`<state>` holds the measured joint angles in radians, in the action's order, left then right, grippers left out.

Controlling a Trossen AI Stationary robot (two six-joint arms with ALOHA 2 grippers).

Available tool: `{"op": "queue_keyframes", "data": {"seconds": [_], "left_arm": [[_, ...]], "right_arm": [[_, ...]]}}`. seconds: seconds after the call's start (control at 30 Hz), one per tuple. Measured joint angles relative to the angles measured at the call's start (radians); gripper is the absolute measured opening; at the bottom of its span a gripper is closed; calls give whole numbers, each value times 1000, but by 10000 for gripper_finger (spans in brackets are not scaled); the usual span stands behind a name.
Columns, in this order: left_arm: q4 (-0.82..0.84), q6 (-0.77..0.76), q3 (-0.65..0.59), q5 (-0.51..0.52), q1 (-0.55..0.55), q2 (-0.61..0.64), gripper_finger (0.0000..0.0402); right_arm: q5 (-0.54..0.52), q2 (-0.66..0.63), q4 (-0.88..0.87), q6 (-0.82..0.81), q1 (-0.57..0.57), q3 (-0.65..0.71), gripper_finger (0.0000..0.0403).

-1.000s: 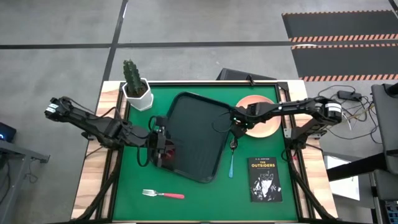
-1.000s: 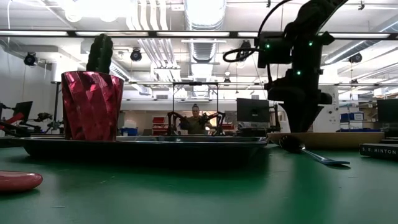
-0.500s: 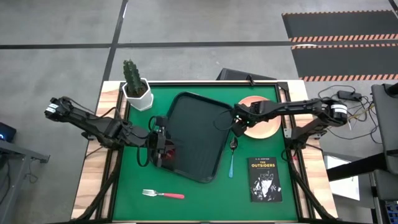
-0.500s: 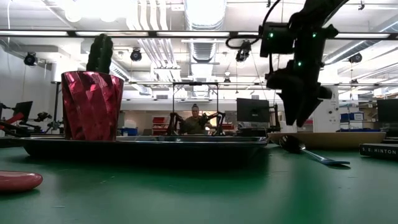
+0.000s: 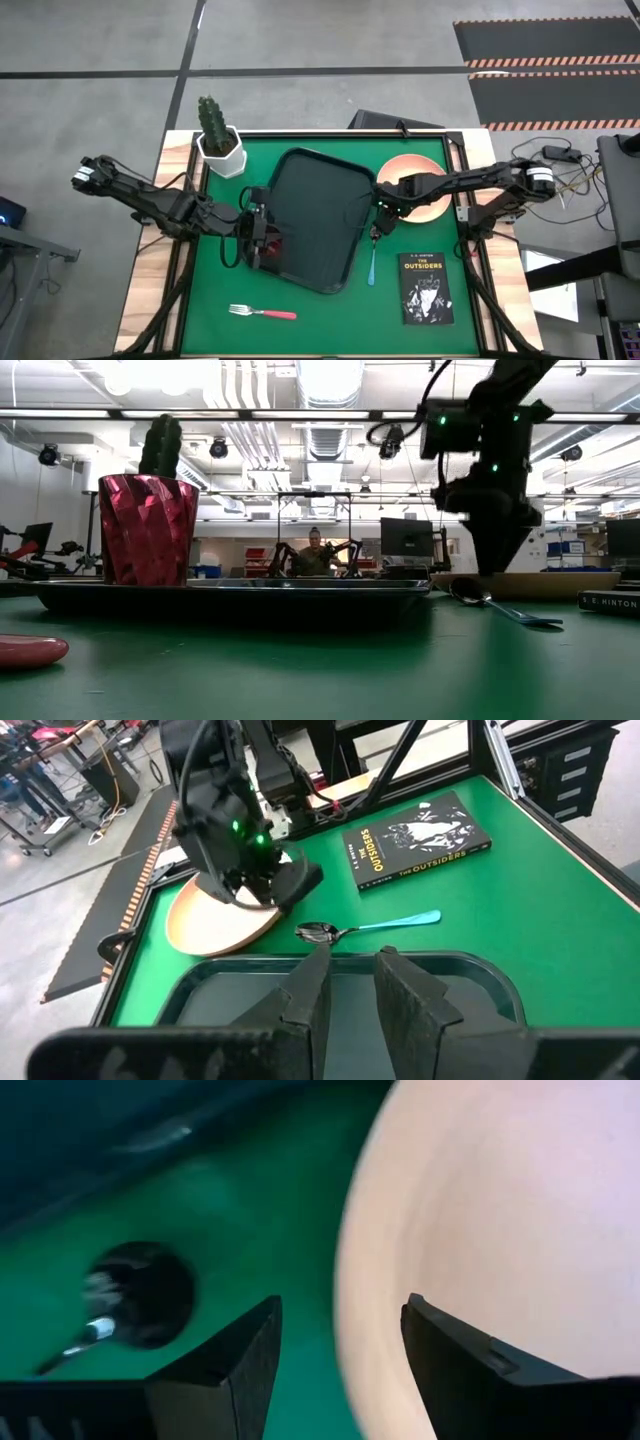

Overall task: Pick and place plate/cup/fork/spoon on tray
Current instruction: Put the orange plate to the right of the serving tray

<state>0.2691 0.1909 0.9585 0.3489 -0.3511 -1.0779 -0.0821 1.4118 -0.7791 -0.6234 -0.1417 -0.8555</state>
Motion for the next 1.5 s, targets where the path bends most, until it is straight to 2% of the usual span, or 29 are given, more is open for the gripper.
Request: {"op": "queue_keyframes", "data": {"seconds": [0.13,0.23,0.57,0.67,0.83,1.1,1.37,1.5], "left_arm": [[0,0,0,0,0,0,61],[0,0,0,0,0,0,61],[0,0,0,0,0,0,61],[0,0,0,0,0,0,61],[0,0,0,0,0,0,61],[0,0,-1,0,0,0,61],[0,-1,-1,0,0,0,61],[-4,-1,-1,0,0,-1,61]], "right_arm": [[-15,46,0,21,0,0,192],[-15,68,0,32,0,0,175],[-15,69,-5,32,0,0,42],[-26,69,-47,35,0,-6,16],[-52,69,-157,33,0,-39,13],[-225,69,-329,27,0,-183,9],[-287,69,-345,83,1,-345,9],[-312,69,-291,152,12,-389,9]]}}
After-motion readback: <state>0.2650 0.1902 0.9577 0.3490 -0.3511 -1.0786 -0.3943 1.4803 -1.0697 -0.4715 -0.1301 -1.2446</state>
